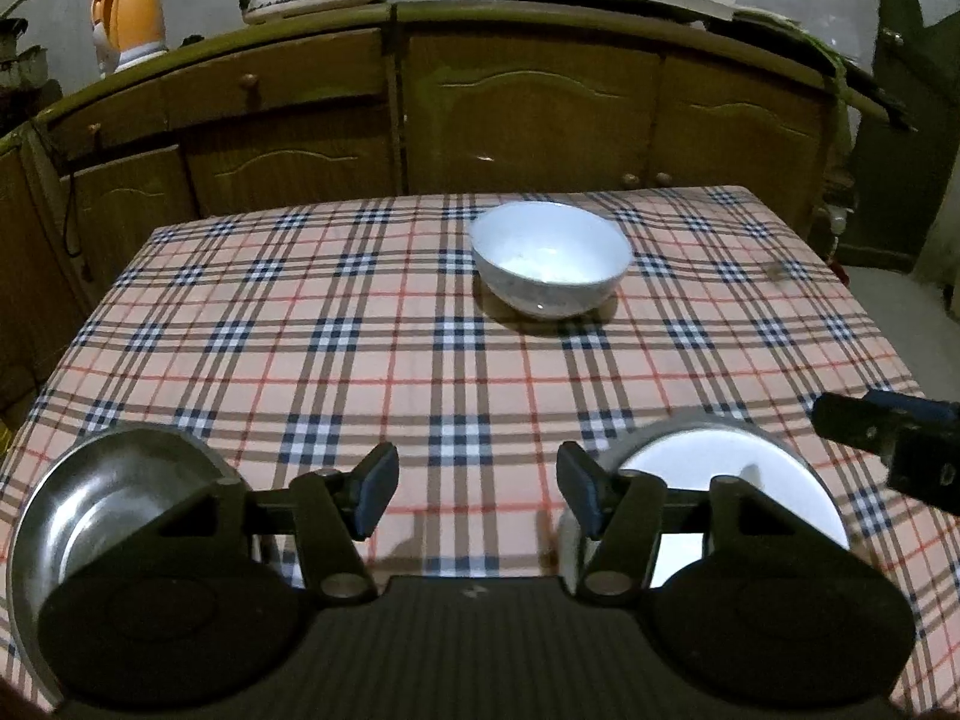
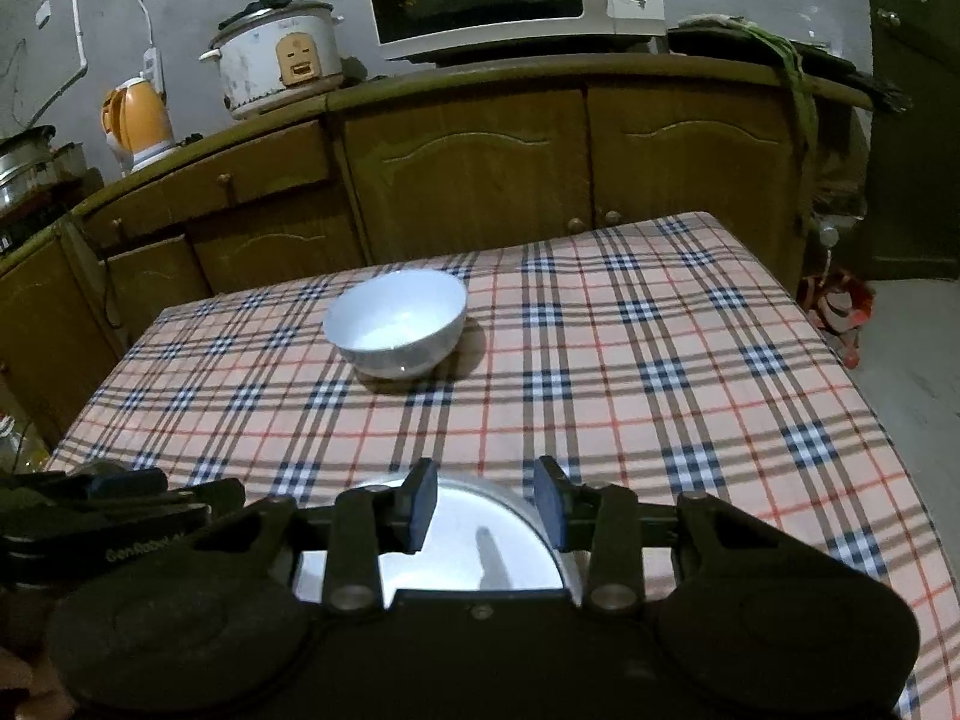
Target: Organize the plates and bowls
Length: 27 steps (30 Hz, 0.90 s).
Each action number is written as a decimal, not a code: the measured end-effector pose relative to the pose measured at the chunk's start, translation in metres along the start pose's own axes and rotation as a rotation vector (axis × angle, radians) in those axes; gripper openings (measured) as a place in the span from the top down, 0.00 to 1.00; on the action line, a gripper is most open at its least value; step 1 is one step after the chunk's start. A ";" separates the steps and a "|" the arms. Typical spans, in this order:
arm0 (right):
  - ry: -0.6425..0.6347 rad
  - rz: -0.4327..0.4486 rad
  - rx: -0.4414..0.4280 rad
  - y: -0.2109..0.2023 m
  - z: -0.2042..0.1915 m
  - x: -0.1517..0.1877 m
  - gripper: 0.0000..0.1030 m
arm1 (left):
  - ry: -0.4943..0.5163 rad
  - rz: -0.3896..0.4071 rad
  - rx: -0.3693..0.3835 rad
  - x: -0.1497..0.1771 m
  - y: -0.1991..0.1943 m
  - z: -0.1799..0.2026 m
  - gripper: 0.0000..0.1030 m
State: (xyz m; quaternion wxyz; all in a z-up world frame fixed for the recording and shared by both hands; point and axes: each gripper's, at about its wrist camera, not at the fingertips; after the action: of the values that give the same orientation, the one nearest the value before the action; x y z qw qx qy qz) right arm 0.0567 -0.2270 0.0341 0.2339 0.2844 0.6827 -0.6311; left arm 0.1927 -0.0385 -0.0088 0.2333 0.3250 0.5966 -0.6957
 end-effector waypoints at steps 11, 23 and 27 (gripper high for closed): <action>0.040 -0.029 -0.058 0.053 -0.003 -0.048 0.56 | -0.031 0.032 -0.051 -0.052 0.040 -0.021 0.36; 0.093 -0.142 -0.084 0.159 -0.026 -0.086 0.56 | -0.038 0.024 -0.058 -0.107 0.121 -0.029 0.37; 0.095 -0.179 -0.076 0.188 -0.030 -0.085 0.56 | -0.009 -0.001 -0.061 -0.111 0.147 -0.028 0.45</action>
State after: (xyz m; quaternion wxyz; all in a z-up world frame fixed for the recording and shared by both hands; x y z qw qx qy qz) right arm 0.2479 -0.1969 -0.0421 0.1546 0.2428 0.7391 -0.6090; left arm 0.3778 -0.0440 -0.0295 0.2454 0.3144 0.6169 -0.6785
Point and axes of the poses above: each gripper's, at about its wrist camera, not at the fingertips, and y roughly the way its jaws point, z to its right, x to its underside, and after that the axes turned 7 degrees about x, right-handed
